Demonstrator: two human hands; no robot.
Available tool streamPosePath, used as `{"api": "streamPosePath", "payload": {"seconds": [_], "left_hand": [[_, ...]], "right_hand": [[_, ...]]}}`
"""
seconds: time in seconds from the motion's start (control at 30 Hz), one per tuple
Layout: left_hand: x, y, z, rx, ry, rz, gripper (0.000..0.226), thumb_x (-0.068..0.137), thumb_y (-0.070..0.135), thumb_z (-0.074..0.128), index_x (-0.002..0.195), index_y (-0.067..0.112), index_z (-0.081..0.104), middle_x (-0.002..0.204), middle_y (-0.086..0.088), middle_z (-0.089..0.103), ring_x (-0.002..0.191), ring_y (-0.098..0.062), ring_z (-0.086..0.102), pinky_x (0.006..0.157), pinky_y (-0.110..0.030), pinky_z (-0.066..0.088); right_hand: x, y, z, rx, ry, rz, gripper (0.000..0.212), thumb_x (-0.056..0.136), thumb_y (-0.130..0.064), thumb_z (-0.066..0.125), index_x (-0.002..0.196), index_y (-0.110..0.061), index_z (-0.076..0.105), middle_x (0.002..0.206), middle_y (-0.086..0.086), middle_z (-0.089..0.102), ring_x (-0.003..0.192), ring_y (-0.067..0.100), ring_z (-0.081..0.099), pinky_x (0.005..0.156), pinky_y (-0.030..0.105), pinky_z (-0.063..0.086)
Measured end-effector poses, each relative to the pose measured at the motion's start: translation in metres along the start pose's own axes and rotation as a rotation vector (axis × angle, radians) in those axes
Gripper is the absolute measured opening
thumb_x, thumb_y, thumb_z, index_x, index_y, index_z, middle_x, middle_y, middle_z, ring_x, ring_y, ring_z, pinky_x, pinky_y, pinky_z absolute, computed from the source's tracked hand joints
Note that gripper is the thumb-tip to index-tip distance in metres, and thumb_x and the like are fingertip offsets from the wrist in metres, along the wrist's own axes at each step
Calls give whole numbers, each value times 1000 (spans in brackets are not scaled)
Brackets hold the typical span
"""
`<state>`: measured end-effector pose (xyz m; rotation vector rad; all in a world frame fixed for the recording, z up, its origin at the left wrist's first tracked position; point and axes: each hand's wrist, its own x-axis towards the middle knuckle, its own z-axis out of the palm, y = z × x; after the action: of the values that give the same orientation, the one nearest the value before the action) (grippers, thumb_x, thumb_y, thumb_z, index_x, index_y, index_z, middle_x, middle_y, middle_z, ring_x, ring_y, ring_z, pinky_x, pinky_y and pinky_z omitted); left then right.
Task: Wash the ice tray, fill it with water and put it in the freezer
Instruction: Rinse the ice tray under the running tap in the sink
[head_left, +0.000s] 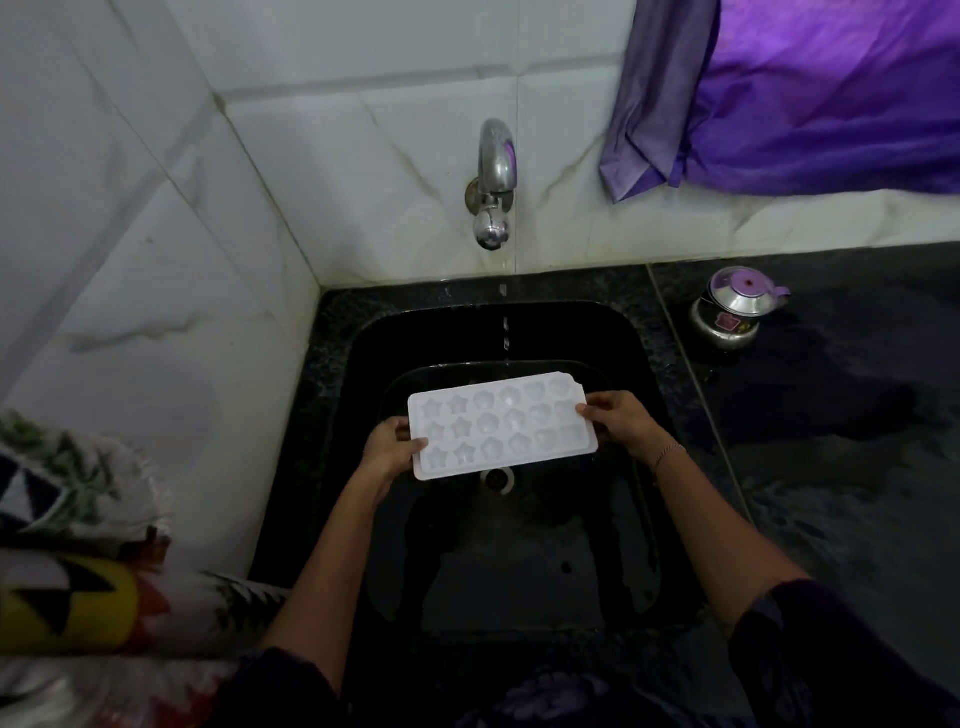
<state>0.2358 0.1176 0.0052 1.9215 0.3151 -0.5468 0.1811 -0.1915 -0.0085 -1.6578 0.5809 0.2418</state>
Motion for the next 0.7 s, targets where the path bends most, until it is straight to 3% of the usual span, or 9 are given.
{"api": "streamPosePath", "payload": {"seconds": [0.1, 0.23, 0.33, 0.47, 0.6, 0.7], "left_hand": [[-2, -3, -1, 49, 94, 58, 40, 78, -4, 71, 115, -3, 57, 99, -14, 63, 97, -32, 64, 84, -50, 55], [-11, 1, 1, 106, 165, 130, 34, 75, -3, 75, 105, 0, 60, 86, -7, 61, 83, -25, 63, 75, -42, 57], [-16, 2, 2, 122, 203, 159, 29, 71, -1, 78, 92, 7, 59, 85, -10, 64, 78, -22, 62, 72, -40, 57], [-21, 2, 2, 92, 237, 186, 28, 67, -2, 81, 85, 5, 61, 78, -9, 63, 73, -20, 60, 69, -31, 53], [-25, 2, 0, 78, 270, 216, 26, 66, -3, 81, 81, 4, 62, 75, -5, 63, 70, -16, 59, 59, -19, 46], [-25, 2, -1, 76, 306, 241, 25, 66, -3, 81, 78, 5, 61, 75, -7, 64, 72, -17, 60, 65, -22, 46]], "right_hand": [[-5, 3, -2, -46, 25, -32, 30, 87, -4, 63, 116, 4, 57, 93, 14, 64, 88, 27, 64, 71, 35, 58], [-11, 4, -2, -191, 127, -154, 28, 82, -6, 70, 108, 1, 62, 75, 3, 62, 77, 19, 62, 67, 29, 57], [-17, 2, -2, -319, 183, -245, 27, 78, -9, 74, 103, -3, 64, 80, 3, 64, 80, 16, 60, 75, 27, 48], [-20, 3, -4, -365, 212, -334, 28, 74, -9, 78, 99, -4, 65, 88, 10, 68, 82, 19, 64, 81, 30, 52], [-24, -1, -1, -404, 220, -369, 25, 73, -7, 78, 93, -3, 64, 86, 11, 68, 79, 17, 63, 76, 23, 49], [-28, -4, 1, -400, 218, -402, 22, 73, -6, 78, 84, -9, 60, 82, 8, 68, 77, 14, 62, 70, 15, 47]]}}
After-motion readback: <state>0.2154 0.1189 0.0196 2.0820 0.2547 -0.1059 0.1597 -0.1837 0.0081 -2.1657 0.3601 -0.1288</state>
